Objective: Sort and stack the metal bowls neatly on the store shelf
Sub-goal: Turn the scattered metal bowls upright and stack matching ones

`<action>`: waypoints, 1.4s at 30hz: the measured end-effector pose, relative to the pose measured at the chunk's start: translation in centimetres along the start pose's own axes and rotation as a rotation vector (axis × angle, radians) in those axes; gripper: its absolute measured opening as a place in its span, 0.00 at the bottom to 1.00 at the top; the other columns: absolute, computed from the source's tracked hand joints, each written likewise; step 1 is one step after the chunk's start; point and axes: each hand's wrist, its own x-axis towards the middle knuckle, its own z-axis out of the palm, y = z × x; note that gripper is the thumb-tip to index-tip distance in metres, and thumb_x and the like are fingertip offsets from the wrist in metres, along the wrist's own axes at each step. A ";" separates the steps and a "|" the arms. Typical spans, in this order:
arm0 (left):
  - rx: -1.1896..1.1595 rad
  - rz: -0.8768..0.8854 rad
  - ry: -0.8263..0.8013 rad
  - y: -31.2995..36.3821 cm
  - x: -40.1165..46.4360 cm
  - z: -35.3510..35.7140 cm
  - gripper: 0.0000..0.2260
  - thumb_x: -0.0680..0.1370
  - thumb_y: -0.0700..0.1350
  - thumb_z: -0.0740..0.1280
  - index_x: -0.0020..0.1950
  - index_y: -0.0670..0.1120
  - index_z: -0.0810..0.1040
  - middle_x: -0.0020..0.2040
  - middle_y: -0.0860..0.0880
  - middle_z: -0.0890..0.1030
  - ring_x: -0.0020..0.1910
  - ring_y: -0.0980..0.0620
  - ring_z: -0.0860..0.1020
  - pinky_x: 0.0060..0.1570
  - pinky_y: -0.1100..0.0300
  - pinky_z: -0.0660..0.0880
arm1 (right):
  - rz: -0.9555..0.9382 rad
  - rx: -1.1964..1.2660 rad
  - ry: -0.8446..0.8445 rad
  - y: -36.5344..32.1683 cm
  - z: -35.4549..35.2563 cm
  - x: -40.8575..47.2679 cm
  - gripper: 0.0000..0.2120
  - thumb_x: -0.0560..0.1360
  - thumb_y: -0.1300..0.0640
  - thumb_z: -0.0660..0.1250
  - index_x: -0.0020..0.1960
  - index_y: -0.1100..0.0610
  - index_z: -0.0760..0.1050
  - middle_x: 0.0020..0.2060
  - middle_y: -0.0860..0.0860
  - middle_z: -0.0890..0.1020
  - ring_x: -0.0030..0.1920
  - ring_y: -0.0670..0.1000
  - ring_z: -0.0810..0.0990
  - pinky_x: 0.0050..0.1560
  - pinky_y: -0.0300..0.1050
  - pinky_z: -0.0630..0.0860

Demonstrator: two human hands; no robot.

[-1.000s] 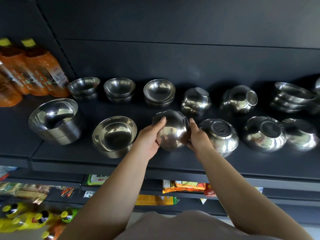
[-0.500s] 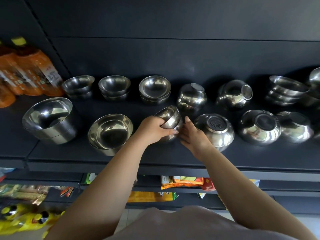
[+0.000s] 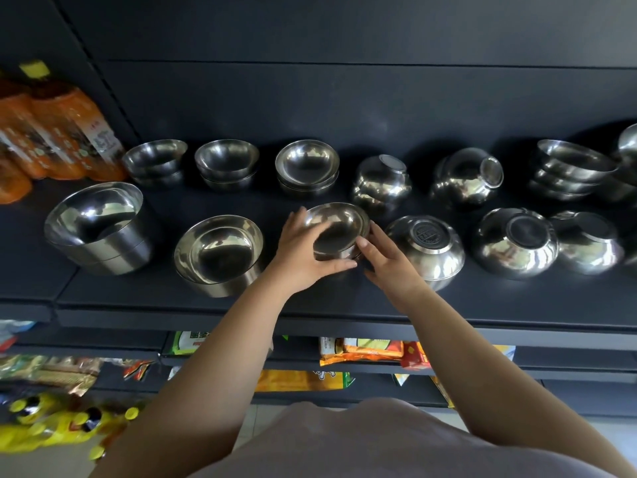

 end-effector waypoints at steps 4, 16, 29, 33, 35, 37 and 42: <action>-0.337 -0.211 0.103 -0.2 -0.8 0.4 0.41 0.72 0.57 0.68 0.77 0.50 0.46 0.78 0.47 0.42 0.76 0.49 0.44 0.73 0.52 0.48 | 0.008 0.062 0.035 0.1 0.2 -0.2 0.29 0.78 0.53 0.62 0.76 0.49 0.55 0.69 0.47 0.71 0.64 0.45 0.70 0.70 0.48 0.66; -0.682 -0.355 0.200 -0.6 -0.1 -0.1 0.37 0.73 0.64 0.62 0.71 0.39 0.62 0.73 0.42 0.64 0.72 0.45 0.63 0.69 0.54 0.59 | 0.038 0.009 0.155 0.2 0.4 0.5 0.26 0.78 0.46 0.60 0.74 0.49 0.60 0.72 0.49 0.66 0.73 0.51 0.62 0.73 0.54 0.61; -0.703 -0.350 0.228 0.2 -0.6 0.4 0.44 0.66 0.72 0.61 0.71 0.42 0.65 0.71 0.43 0.68 0.69 0.46 0.68 0.70 0.52 0.62 | -0.018 -0.278 0.166 0.2 0.7 0.7 0.26 0.79 0.44 0.58 0.73 0.54 0.64 0.64 0.52 0.76 0.60 0.50 0.73 0.63 0.43 0.68; -0.673 -0.363 0.224 -0.6 -0.1 1.2 0.33 0.77 0.59 0.60 0.76 0.45 0.55 0.76 0.47 0.59 0.74 0.49 0.60 0.69 0.58 0.58 | -0.014 -0.346 0.192 0.4 0.7 0.9 0.28 0.78 0.43 0.58 0.74 0.54 0.62 0.64 0.53 0.76 0.63 0.53 0.73 0.66 0.46 0.68; -0.672 -0.354 0.227 -0.5 -0.1 1.2 0.33 0.77 0.59 0.60 0.76 0.45 0.54 0.76 0.48 0.58 0.74 0.50 0.59 0.69 0.58 0.58 | -0.016 -0.348 0.195 0.4 0.7 0.8 0.28 0.78 0.43 0.58 0.74 0.54 0.62 0.64 0.54 0.76 0.61 0.52 0.74 0.66 0.48 0.69; -0.675 -0.362 0.230 -0.6 0.0 1.0 0.33 0.77 0.59 0.60 0.76 0.44 0.55 0.76 0.47 0.59 0.74 0.49 0.60 0.69 0.58 0.58 | -0.016 -0.356 0.199 0.6 0.7 0.7 0.28 0.77 0.42 0.59 0.73 0.54 0.64 0.61 0.53 0.78 0.55 0.50 0.73 0.62 0.46 0.70; -0.698 -0.366 0.213 -1.2 0.5 0.6 0.33 0.75 0.62 0.60 0.73 0.43 0.62 0.73 0.45 0.65 0.71 0.48 0.64 0.67 0.57 0.60 | -0.002 -0.277 0.181 -0.4 0.4 0.3 0.22 0.79 0.44 0.58 0.67 0.56 0.71 0.54 0.51 0.78 0.61 0.51 0.73 0.68 0.53 0.68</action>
